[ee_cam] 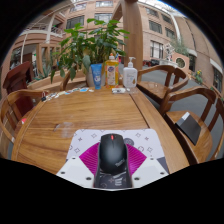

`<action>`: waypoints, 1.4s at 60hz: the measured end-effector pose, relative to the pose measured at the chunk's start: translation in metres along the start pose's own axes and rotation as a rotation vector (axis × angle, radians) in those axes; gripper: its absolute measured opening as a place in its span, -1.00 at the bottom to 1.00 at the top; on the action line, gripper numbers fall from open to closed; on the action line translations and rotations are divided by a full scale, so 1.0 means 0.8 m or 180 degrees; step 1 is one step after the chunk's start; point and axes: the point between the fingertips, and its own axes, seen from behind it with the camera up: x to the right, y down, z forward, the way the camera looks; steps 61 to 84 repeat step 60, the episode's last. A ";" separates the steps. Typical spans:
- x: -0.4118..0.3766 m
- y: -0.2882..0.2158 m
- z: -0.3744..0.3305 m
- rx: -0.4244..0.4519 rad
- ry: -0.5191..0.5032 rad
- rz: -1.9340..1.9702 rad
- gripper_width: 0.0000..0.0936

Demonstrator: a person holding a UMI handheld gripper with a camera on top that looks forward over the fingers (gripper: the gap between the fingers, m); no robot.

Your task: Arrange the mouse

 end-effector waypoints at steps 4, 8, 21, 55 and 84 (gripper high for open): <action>0.003 0.013 0.004 -0.0060 -0.0037 0.0072 -0.16; 0.002 0.019 0.008 -0.0117 -0.0051 0.0064 -0.06; -0.003 0.004 -0.031 -0.0027 -0.0079 0.0009 0.75; -0.013 -0.013 -0.244 0.0428 0.0062 -0.0163 0.82; -0.015 -0.015 -0.261 0.0465 0.0048 -0.0177 0.83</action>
